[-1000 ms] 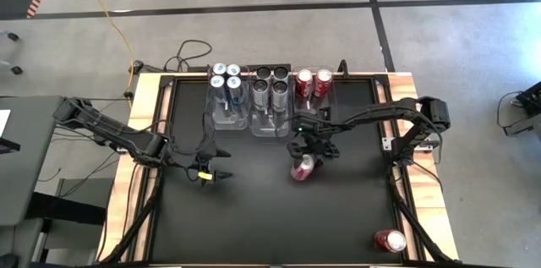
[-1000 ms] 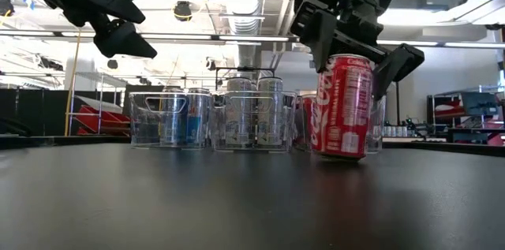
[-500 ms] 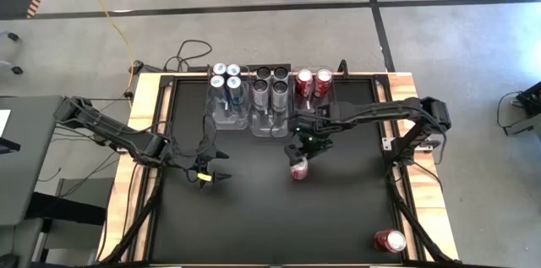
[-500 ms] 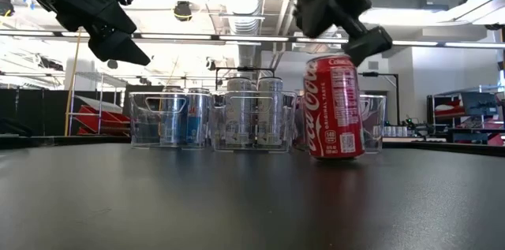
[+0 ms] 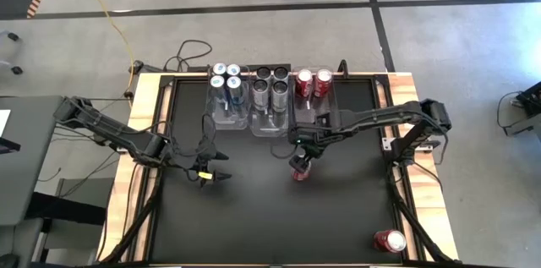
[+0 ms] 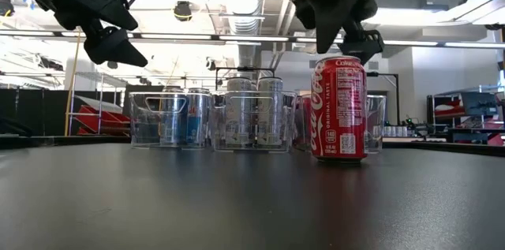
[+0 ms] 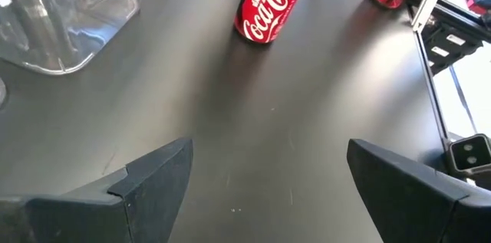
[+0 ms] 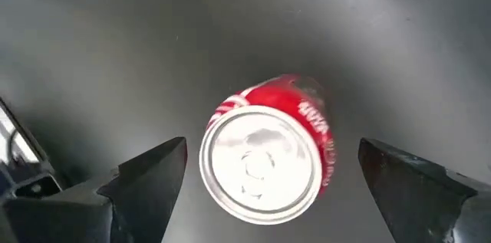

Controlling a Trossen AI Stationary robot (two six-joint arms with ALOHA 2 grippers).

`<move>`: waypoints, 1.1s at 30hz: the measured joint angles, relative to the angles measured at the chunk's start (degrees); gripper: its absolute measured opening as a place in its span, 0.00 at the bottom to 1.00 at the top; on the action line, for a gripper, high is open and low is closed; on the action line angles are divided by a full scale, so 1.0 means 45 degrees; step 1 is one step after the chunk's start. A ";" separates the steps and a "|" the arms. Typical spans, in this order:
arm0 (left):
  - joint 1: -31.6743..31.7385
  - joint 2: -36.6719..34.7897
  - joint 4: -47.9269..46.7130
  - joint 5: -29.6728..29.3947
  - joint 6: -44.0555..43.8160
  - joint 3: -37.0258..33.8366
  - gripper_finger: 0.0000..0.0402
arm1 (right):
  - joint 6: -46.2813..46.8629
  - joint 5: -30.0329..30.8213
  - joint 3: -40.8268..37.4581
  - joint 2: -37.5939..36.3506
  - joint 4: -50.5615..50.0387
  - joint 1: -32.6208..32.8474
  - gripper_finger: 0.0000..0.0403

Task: Sort soda cans
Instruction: Put the top red soda can into the right transparent bin

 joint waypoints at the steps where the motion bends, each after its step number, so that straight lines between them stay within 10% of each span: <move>1: 0.0000 0.0000 0.0000 0.0000 -0.0093 0.0000 0.85 | -0.0121 0.0051 -0.0003 0.0000 0.0011 0.0109 0.99; 13: 0.0115 0.0000 0.0215 -0.0181 -0.0515 0.0000 0.85 | -0.1408 0.2805 -0.0009 0.0054 -0.0065 0.1269 0.99; 33: 0.0975 0.0000 0.0223 -0.0218 -0.0467 0.0000 0.85 | -0.2698 0.3057 -0.0019 0.0300 0.0176 0.1764 0.99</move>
